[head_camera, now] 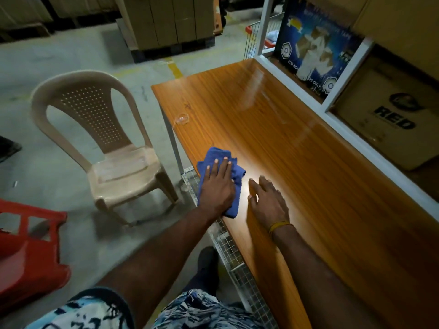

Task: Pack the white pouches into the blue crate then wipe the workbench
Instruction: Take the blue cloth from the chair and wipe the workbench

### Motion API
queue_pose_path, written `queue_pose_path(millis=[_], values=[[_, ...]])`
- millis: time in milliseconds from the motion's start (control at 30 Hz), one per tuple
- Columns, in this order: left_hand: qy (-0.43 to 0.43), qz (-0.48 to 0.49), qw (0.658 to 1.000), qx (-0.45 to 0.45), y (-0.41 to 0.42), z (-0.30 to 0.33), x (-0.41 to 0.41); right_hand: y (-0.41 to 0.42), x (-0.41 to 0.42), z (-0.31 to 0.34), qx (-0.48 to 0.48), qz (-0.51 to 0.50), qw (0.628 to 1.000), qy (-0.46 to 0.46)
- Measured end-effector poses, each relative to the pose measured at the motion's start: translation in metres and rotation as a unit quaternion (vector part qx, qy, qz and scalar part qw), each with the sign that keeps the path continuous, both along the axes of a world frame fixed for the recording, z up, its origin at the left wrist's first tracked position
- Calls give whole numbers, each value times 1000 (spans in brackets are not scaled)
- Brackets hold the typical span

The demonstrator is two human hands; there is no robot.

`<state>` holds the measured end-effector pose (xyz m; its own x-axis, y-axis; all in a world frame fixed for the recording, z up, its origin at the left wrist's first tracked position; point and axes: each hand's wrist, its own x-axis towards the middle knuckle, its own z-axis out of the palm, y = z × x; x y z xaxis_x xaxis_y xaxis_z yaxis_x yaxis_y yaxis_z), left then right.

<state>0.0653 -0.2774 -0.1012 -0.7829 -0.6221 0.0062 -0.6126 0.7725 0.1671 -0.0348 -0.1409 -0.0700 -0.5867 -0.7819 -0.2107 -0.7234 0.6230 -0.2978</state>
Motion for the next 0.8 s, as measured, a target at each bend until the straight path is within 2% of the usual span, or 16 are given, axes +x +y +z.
queue_pose_path(millis=[167, 300, 533, 700, 800], values=[[15, -201, 979, 5, -24, -2, -18, 12, -26, -2, -1, -59, 998, 23], [32, -302, 952, 28, -36, -1, -60, 15, -50, -6, 10, -108, 994, 21], [23, -407, 912, 39, -60, -2, -164, -7, -98, -13, -13, -182, 983, 2], [18, -470, 882, 14, -84, -2, -246, -24, -138, -18, -15, -203, 979, 32], [10, -464, 886, -5, -96, -1, -293, -40, -164, -20, -4, -218, 975, 35]])
